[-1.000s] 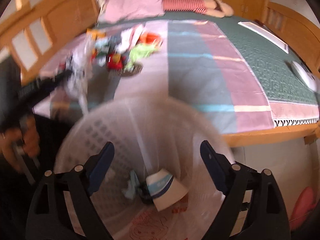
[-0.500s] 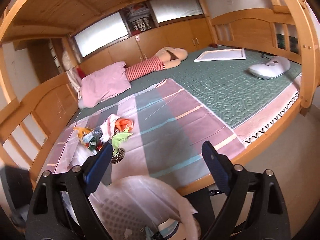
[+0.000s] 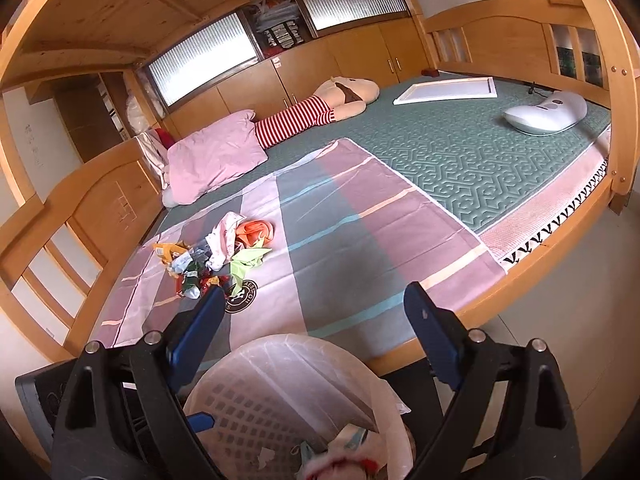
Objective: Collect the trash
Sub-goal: 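Drop the paper cup and white bag into the wastebasket with both grippers, then move both grippers back over the trash pile on the sheet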
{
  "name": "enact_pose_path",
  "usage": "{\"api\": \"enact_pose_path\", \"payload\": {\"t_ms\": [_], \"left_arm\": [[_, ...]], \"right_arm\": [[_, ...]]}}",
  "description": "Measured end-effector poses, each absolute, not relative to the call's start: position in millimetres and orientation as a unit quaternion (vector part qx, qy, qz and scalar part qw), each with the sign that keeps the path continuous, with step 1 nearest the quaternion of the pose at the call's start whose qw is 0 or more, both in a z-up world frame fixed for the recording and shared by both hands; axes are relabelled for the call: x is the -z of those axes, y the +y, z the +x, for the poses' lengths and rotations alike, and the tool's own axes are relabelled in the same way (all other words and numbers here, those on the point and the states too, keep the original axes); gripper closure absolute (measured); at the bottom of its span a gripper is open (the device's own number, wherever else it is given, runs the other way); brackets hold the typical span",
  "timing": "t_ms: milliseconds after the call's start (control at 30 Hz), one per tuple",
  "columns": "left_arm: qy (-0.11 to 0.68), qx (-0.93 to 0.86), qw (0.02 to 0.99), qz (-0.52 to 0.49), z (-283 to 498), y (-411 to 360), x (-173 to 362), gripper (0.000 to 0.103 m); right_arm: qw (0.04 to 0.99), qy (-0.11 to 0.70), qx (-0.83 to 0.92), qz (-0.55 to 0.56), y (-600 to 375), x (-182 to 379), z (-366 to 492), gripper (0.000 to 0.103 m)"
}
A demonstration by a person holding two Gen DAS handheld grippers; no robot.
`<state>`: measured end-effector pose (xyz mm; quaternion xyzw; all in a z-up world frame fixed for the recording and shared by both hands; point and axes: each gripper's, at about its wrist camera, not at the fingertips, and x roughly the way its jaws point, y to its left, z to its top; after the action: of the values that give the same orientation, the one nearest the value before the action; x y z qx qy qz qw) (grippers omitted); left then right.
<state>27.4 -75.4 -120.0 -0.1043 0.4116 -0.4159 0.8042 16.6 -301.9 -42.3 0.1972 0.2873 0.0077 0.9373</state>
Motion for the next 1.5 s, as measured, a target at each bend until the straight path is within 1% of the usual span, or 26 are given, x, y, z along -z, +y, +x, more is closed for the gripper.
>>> {"api": "enact_pose_path", "payload": {"t_ms": [167, 333, 433, 567, 633, 700, 767, 800, 933, 1100, 1300, 1500], "left_arm": [[0.383, 0.351, 0.846, -0.119, 34.5, -52.4, 112.2, 0.007], [0.316, 0.218, 0.916, -0.121, 40.7, -10.5, 100.5, 0.004], [0.289, 0.115, 0.947, -0.081, 52.4, 9.6, 100.9, 0.004], [0.268, 0.004, 0.963, -0.031, 77.2, 30.7, 105.1, 0.004], [0.286, -0.042, 0.956, -0.055, 94.5, 48.0, 111.8, 0.004], [0.300, -0.042, 0.949, -0.085, 109.4, 59.9, 116.7, 0.004], [0.328, -0.046, 0.938, -0.106, 125.8, 69.5, 126.7, 0.004], [0.355, -0.052, 0.925, -0.125, 137.4, 76.0, 136.4, 0.004], [0.396, -0.007, 0.897, -0.195, 147.7, 87.5, 158.7, 0.004], [0.394, 0.017, 0.907, -0.144, 140.4, 66.5, 156.4, 0.004], [0.398, 0.026, 0.908, -0.132, 138.1, 57.6, 155.6, 0.005], [0.420, 0.059, 0.897, -0.125, 137.5, 45.0, 161.2, 0.016]], "right_arm": [[0.934, 0.299, -0.009, 0.194, -299.4, 48.0, 18.9, 0.013], [0.931, 0.314, -0.013, 0.187, -293.7, 54.1, 23.0, 0.013], [0.929, 0.321, -0.016, 0.182, -289.0, 57.3, 25.6, 0.013], [0.928, 0.329, -0.022, 0.174, -281.2, 60.0, 29.1, 0.013], [0.928, 0.332, -0.024, 0.169, -277.3, 60.2, 30.8, 0.013], [0.928, 0.334, -0.026, 0.163, -273.1, 60.2, 32.1, 0.013], [0.928, 0.337, -0.028, 0.158, -270.6, 60.5, 33.9, 0.013], [0.927, 0.339, -0.029, 0.155, -268.4, 60.9, 34.9, 0.013], [0.925, 0.346, -0.031, 0.153, -264.7, 62.8, 37.5, 0.013], [0.922, 0.352, -0.041, 0.157, -257.7, 64.1, 38.7, 0.013], [0.921, 0.357, -0.047, 0.146, -249.7, 65.0, 40.2, 0.013], [0.916, 0.367, -0.051, 0.151, -246.0, 69.5, 44.0, 0.013]]}}
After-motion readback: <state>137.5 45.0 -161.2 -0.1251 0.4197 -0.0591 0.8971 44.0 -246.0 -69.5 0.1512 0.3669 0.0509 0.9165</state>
